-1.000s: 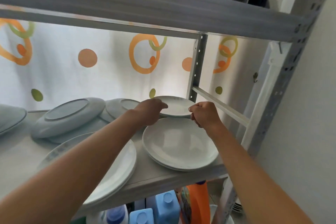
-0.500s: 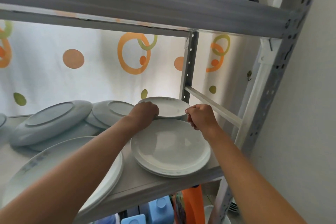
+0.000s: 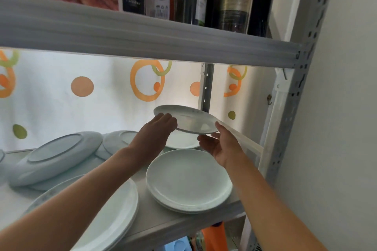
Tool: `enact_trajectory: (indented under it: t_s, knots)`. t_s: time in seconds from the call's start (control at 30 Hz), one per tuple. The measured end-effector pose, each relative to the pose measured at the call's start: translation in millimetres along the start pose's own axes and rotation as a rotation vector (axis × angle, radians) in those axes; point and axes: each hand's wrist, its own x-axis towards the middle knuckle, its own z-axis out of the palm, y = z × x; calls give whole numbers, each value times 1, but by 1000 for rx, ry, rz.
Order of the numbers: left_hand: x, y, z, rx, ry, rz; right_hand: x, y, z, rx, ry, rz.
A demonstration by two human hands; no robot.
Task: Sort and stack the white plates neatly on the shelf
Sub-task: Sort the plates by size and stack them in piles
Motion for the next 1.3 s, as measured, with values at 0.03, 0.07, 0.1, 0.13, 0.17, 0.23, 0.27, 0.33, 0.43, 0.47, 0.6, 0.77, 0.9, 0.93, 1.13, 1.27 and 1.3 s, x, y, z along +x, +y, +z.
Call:
enact_trajectory:
  t_s: [0.03,0.07,0.1,0.13,0.17,0.23,0.27,0.33,0.43,0.47,0.6,0.77,0.9,0.93,1.13,1.27,1.3]
  knots:
    - [-3,2,-9,7,14,32,-3,0,0,21,7,-22]
    - [-6,5,-17,4,21,51,-6,1,1,22,16,-40]
    - [-9,8,-24,-46,16,43,-9,3,1,17,19,-48]
    - [-11,12,-33,-147,12,-9,-13,6,1,16,20,-44]
    - [-12,13,-37,-283,2,-95,-15,9,1,20,23,-33]
    - [-10,13,-49,-530,34,-302,-21,13,0,-2,23,-24]
    - [-8,12,-56,-630,59,-443,-24,14,-2,-28,26,-27]
    - [-3,6,-68,-817,48,-765,-25,15,-8,-95,26,-41]
    - [-5,-4,-80,-930,-85,-957,-29,12,-16,-226,-40,-87]
    - [-7,-8,-81,-967,-101,-963,-32,9,-17,-291,-75,-119]
    - [-18,-19,-85,-931,-32,-999,-44,-2,-20,-529,-95,-381]
    - [-30,-19,-93,-1066,-148,-878,-49,-4,-15,-811,-1,-827]
    - [-42,-18,-99,-629,119,-570,-59,4,-12,-891,55,-1141]
    - [-46,-16,-103,-491,181,-414,-60,7,-14,-898,37,-1221]
    - [-56,-14,-112,-205,195,-110,-60,12,-27,-1068,58,-1509]
    - [-60,-11,-110,-254,211,-155,-61,12,-28,-987,70,-1404]
    - [-61,-10,-110,-277,224,-179,-63,11,-27,-945,79,-1350]
